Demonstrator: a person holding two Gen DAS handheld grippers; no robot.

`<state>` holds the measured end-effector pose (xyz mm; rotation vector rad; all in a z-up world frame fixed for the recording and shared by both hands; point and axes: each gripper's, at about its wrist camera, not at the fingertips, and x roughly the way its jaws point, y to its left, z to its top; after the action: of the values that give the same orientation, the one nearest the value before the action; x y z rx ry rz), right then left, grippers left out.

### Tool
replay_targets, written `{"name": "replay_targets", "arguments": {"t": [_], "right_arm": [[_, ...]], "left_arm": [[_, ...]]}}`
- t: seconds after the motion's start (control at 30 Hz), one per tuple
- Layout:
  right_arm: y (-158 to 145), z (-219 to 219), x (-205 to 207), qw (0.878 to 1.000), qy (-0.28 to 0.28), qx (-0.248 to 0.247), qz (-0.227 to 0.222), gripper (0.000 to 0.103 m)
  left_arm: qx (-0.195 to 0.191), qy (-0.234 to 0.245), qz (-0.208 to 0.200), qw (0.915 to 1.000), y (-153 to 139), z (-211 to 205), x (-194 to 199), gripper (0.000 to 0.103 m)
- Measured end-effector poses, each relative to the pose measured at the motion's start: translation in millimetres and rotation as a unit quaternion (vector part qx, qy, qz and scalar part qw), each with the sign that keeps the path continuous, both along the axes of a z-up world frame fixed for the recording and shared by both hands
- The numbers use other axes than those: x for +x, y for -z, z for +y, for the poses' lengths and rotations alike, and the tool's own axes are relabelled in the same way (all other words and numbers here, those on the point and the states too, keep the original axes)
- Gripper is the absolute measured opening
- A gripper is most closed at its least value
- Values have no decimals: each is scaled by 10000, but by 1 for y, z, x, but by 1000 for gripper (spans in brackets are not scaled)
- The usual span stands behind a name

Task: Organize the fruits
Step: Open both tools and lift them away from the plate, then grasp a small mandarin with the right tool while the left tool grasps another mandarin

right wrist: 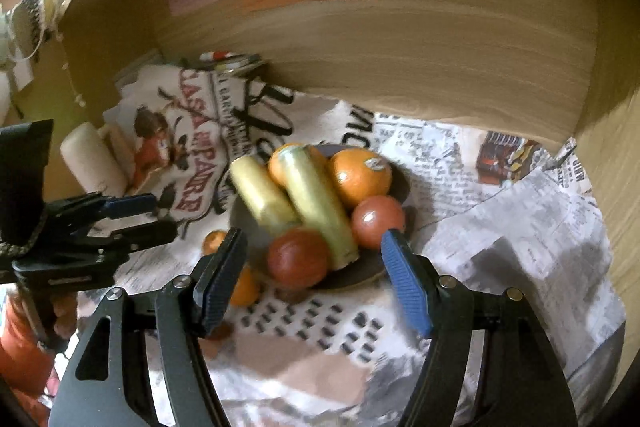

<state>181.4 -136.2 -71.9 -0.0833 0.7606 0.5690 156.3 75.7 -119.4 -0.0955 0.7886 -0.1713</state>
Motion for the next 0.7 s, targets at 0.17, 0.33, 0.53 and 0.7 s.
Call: {"name": "replay_targets", "arguments": {"t": [0.17, 0.33, 0.53, 0.7], "right_arm": [[15, 17, -19, 9997, -98, 22, 201, 67], [34, 38, -30, 9987, -217, -72, 447, 67], [51, 59, -27, 9970, -229, -336, 655, 59], [61, 69, -18, 9955, -205, -452, 806, 55]], "left_arm": [[19, 45, 204, 9998, 18, 9, -17, 60], [-18, 116, 258, 9996, 26, 14, -31, 60], [-40, 181, 185, 9997, 28, 23, -43, 60], [-122, 166, 144, 9997, 29, 31, -45, 60]]}}
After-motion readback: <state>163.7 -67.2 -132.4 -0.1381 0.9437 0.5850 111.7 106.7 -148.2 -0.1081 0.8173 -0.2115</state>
